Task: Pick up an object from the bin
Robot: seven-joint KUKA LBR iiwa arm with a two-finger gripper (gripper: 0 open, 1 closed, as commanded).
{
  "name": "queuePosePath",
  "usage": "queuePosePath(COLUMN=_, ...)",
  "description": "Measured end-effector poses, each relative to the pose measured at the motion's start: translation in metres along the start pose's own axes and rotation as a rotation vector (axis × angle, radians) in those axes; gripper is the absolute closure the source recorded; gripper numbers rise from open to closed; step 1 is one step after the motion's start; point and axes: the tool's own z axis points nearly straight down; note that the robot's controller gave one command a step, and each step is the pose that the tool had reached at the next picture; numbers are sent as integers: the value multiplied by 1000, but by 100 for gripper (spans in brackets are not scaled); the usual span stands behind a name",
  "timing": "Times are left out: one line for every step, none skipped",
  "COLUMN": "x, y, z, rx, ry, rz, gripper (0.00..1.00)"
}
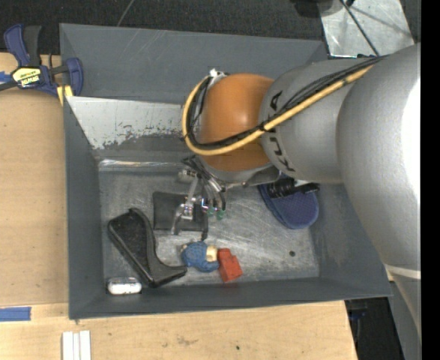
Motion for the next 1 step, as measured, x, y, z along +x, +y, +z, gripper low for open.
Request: queuePosePath(x=-5, y=-21, z=43, rx=-1, ry=0, rz=243, gripper=0)
